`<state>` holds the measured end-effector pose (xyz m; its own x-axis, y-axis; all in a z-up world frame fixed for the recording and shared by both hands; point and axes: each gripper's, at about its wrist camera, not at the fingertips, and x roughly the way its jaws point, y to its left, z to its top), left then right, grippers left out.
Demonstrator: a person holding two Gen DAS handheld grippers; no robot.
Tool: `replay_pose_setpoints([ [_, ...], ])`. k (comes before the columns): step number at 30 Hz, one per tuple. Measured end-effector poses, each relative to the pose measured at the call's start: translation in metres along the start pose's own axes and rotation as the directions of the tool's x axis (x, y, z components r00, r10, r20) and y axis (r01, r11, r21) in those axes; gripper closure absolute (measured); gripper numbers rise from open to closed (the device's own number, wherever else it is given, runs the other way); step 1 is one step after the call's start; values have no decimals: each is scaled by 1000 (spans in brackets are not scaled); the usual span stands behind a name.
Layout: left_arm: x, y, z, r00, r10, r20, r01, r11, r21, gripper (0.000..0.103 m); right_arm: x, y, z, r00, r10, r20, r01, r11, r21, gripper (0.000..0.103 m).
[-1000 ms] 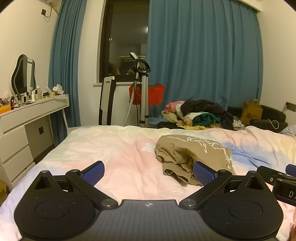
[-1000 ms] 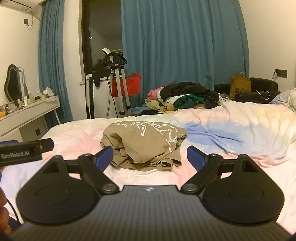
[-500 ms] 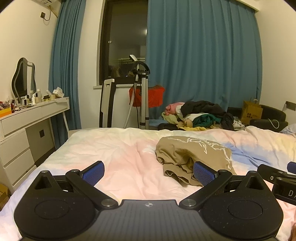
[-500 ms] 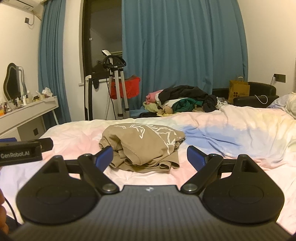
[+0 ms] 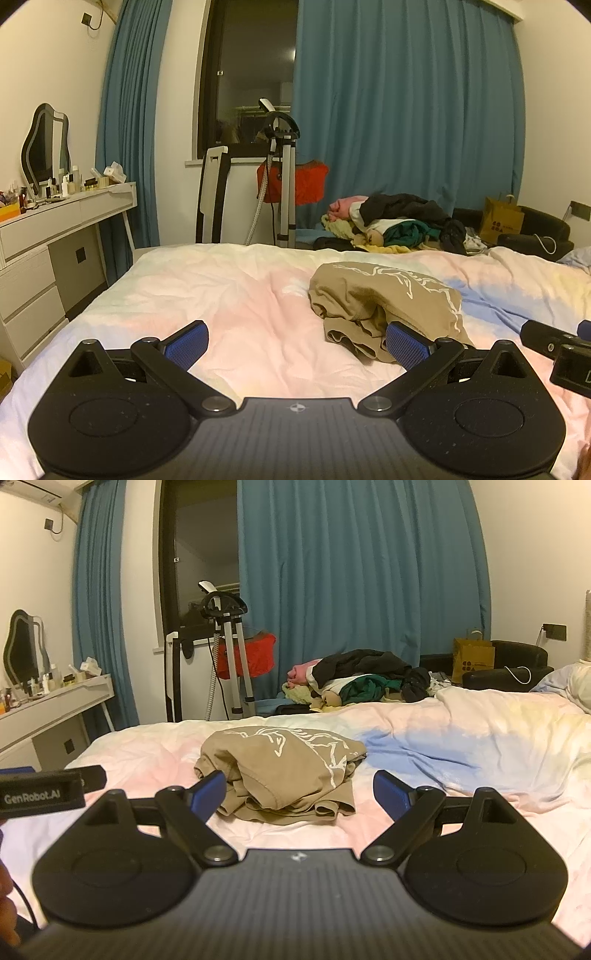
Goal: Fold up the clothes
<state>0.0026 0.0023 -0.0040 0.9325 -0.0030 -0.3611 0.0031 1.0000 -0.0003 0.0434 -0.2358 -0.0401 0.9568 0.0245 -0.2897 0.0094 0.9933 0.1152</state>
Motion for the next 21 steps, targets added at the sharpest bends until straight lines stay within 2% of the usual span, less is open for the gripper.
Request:
replay_pose_setpoints([
  [8,4,-2,-1,1000,16,-8,-16,1000,9,0,0,-3,-2,1000,-7,7,7,1000,11,15],
  [12,1,-2,-1,1000,-13,10,13,1000,16,0,-1,-3,-3,1000,-7,12,7,1000,14,15],
  [21,2,-9,0,999,-28,26,27,998,56,0,3,-7,-7,1000,-30,3,30,999,39,15],
])
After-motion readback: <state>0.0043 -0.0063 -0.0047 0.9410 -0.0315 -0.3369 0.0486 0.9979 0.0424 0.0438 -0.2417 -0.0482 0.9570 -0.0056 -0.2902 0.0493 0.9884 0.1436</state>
